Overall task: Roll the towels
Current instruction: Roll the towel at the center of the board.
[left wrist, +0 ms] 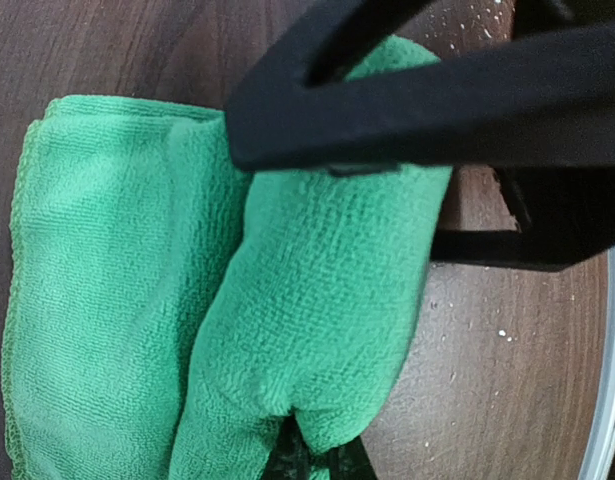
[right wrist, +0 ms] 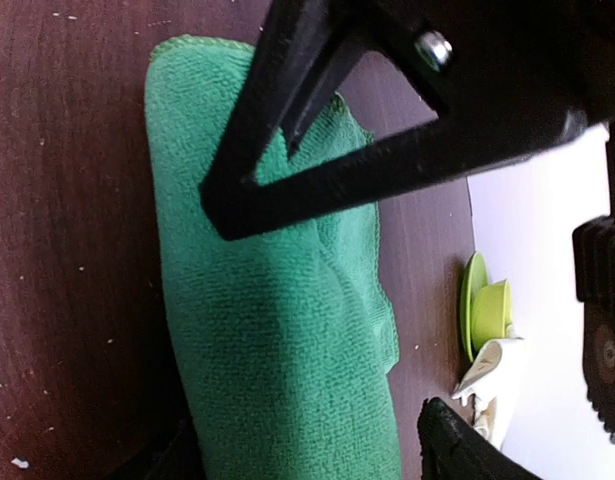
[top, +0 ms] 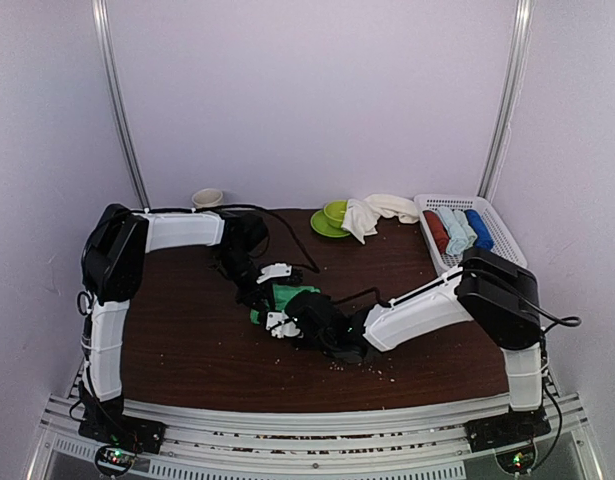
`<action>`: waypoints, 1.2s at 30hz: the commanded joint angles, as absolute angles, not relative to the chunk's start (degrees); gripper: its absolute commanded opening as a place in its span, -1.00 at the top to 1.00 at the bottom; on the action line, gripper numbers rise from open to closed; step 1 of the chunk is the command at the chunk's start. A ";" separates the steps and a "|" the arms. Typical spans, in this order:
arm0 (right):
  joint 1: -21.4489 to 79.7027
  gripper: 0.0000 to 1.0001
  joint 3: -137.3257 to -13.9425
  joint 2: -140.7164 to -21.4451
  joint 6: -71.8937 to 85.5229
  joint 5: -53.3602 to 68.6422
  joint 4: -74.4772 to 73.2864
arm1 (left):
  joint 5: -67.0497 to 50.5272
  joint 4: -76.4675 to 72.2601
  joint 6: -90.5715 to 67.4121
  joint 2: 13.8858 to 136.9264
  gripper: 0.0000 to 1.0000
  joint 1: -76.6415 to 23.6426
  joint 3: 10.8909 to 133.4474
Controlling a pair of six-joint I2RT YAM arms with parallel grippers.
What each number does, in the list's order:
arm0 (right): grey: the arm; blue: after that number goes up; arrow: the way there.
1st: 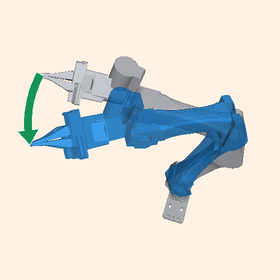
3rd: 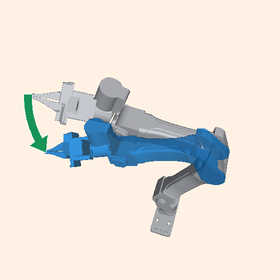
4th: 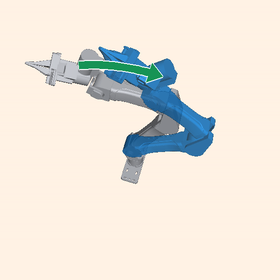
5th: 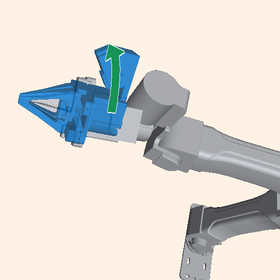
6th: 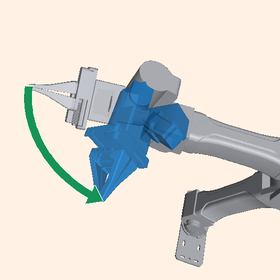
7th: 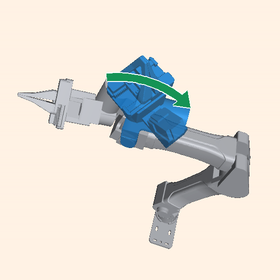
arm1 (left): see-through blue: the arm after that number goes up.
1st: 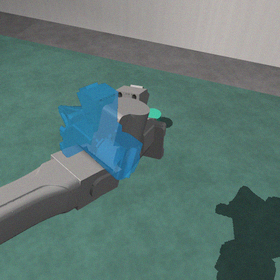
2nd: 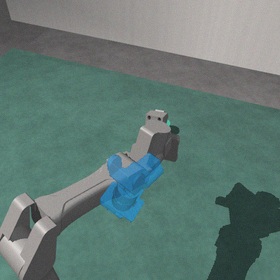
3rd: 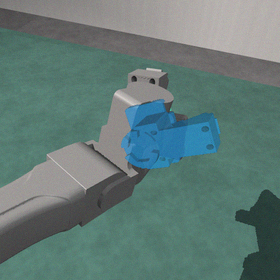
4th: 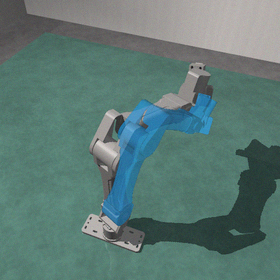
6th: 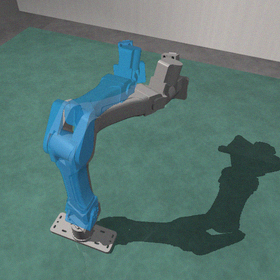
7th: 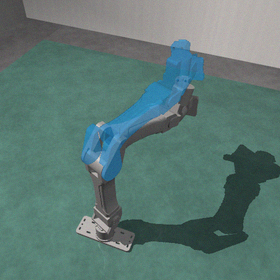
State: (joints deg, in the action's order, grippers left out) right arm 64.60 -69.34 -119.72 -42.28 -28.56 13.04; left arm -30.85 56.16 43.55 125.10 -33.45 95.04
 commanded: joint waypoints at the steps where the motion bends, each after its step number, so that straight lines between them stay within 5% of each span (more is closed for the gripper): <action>1: 63.08 -0.32 -71.36 -120.88 -40.35 -25.92 9.30 | -26.33 60.80 42.88 129.81 1.00 -33.54 92.63; 4: 62.58 0.05 -71.64 -120.64 -40.05 -23.05 7.74 | -26.39 60.90 42.80 129.72 1.00 -33.54 92.72; 11: 62.45 0.48 -72.58 -121.18 -40.43 -19.87 5.22 | -26.25 61.08 42.95 129.11 0.99 -33.27 92.99; 15: 62.31 0.66 -74.58 -122.40 -39.60 -17.88 1.60 | -25.45 59.91 42.44 126.96 0.49 -32.39 92.34; 19: 61.88 0.80 -76.03 -122.51 -38.30 -14.90 -1.26 | -24.29 56.79 41.42 122.62 0.25 -30.92 89.34; 36: 58.40 0.84 -86.55 -125.14 -31.60 1.66 -18.30 | -20.90 32.41 41.75 98.61 -0.07 -24.65 64.44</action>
